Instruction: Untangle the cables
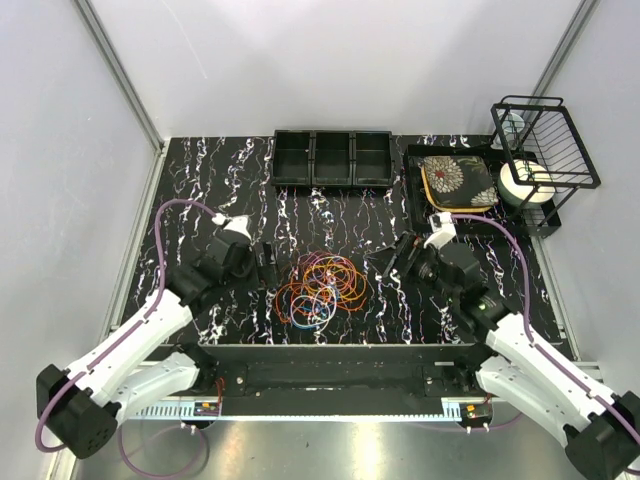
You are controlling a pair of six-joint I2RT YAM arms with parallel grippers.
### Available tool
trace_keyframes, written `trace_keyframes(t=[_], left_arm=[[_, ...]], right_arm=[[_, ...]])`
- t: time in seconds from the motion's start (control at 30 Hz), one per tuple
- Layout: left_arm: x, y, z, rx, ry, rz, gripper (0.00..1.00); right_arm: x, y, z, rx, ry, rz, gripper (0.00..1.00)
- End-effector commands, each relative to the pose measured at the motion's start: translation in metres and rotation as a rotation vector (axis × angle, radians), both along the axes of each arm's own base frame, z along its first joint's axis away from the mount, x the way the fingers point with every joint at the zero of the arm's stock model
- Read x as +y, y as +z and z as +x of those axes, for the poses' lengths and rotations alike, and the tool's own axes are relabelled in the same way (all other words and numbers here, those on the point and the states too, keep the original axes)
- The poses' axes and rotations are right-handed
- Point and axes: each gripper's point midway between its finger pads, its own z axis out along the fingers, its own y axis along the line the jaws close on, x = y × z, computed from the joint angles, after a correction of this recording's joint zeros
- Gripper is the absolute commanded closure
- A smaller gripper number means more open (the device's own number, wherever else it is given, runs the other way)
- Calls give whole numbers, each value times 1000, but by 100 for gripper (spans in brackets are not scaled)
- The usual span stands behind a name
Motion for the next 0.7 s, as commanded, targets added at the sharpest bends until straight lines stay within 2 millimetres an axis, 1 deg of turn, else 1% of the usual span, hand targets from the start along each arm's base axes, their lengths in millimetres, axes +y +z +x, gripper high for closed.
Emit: trace_keyframes(t=[0.0, 0.03, 0.07, 0.13, 0.17, 0.23, 0.27, 0.33, 0.37, 0.4, 0.43, 0.47, 0.5, 0.53, 0.57, 0.6, 0.63, 0.67], left_arm=[[-20, 15, 10, -62, 36, -97, 1], [-21, 12, 9, -52, 38, -94, 1], [-24, 11, 8, -44, 35, -102, 1], [-33, 9, 6, -33, 40, -148, 1], [-39, 9, 2, -30, 25, -164, 1], [-47, 10, -1, -37, 37, -190, 1], [-56, 10, -7, -38, 11, -190, 1], [-60, 4, -10, -21, 44, -168, 2], [-70, 2, -17, -12, 18, -164, 4], [-75, -6, -21, 17, 30, -151, 5], [-79, -3, -20, 0, 42, -141, 7], [-92, -4, -32, 2, 2, -133, 7], [-97, -9, -32, 1, 13, -104, 7], [-106, -3, -34, -9, -1, -106, 8], [-116, -5, -42, -4, -35, -89, 8], [-119, -18, -45, 24, -41, -33, 9], [-127, -12, -43, 20, -45, -27, 9], [-133, -14, -46, 29, -58, -4, 9]], right_arm=[[-3, 20, -4, -46, -18, 60, 0], [-9, 18, -1, -30, -66, 57, 0], [-15, 8, -2, 14, -100, 38, 0], [-17, 1, -3, 58, -116, 37, 0], [-16, -8, -5, 88, -107, 13, 0], [-11, -16, -11, 117, -55, -13, 0], [-10, -28, -13, 157, -41, -46, 0], [-4, -36, -18, 200, 1, -61, 0], [-2, -42, -20, 219, 21, -73, 0], [0, -45, -22, 232, 34, -73, 0], [2, -44, -25, 244, 53, -63, 0], [4, -45, -26, 249, 61, -57, 0], [5, -46, -28, 253, 68, -52, 0], [5, -46, -30, 254, 72, -47, 0], [4, -44, -31, 248, 69, -36, 0], [2, -48, -33, 256, 60, -35, 0], [-2, -50, -31, 256, 33, -37, 0], [-4, -50, -32, 264, 14, -24, 1]])
